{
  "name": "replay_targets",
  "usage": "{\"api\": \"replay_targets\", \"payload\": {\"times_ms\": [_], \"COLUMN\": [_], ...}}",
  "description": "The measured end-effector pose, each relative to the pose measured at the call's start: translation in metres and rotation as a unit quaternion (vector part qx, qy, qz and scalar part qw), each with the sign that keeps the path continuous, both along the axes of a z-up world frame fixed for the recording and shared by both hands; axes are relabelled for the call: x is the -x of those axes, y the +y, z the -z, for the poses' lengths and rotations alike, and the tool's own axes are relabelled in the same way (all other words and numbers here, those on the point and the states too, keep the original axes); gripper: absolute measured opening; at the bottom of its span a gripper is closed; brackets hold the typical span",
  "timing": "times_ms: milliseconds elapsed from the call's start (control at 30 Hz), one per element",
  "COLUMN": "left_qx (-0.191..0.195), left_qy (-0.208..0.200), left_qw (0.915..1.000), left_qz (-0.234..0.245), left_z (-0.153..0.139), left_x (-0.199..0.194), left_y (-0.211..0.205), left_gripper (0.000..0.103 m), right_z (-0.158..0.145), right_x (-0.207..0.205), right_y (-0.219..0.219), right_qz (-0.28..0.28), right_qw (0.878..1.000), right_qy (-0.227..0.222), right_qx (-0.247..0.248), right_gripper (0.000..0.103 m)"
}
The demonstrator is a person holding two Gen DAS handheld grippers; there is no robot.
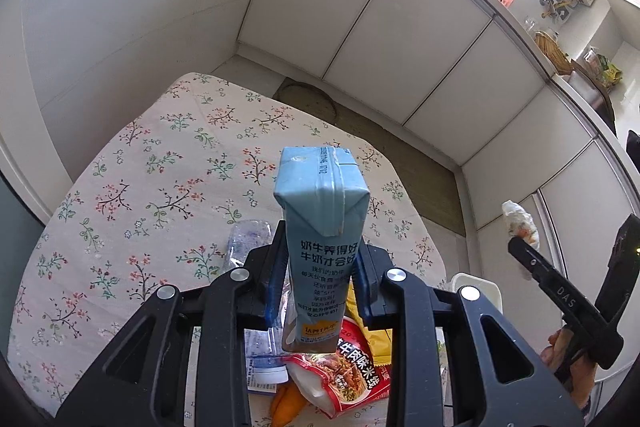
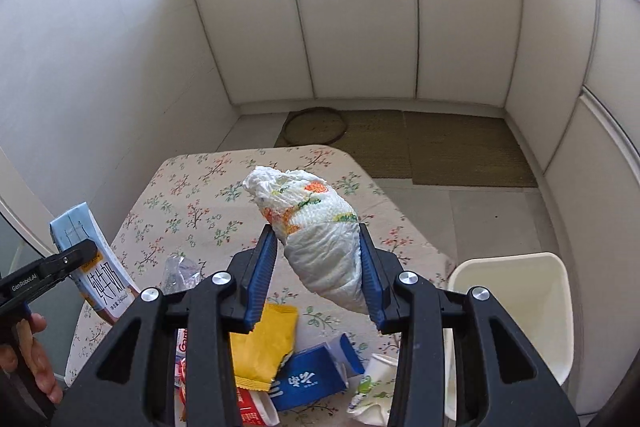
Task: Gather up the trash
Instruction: 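Carry the tissue bundle to the bin and open the right tool while the left tool carries the carton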
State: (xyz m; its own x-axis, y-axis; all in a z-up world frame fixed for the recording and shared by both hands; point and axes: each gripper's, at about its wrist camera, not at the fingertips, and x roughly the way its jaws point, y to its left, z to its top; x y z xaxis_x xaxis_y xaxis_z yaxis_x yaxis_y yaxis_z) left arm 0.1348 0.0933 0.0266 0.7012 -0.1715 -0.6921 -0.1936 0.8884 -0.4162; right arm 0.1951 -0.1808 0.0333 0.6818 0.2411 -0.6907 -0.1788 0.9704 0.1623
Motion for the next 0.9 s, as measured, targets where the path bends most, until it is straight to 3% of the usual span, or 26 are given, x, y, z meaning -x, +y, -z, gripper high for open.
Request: {"api": "replay_targets", "payload": {"times_ms": [367,667,867,900], "left_qx": [-0.012,-0.021,-0.019,-0.02], "left_qy": [-0.013,-0.034,-0.04,-0.04], "left_qw": [0.999,0.9959,0.9923,0.9913], "left_qz": [0.04,0.081,0.116,0.124], "left_z": [-0.002,-0.006,-0.007,-0.006], "left_x": [-0.011,-0.019,-0.023,-0.024], "left_y": [-0.053,-0.107,-0.149,-0.158], "left_gripper": [0.027,0.027,0.027,0.027], "right_z": [-0.017,0.005,0.019,0.021], "right_x": [0.021,0.025,0.032,0.034], "right_y": [-0.091,-0.164,-0.209,-0.218], "right_qz": [0.112,0.182,0.219,0.225], "right_qw": [0.992,0.983,0.976,0.974], "right_qy": [-0.052,-0.021,0.005,0.009], "right_qx": [-0.004,0.02,0.011,0.005], "right_gripper": [0.04,0.04,0.044,0.048]}}
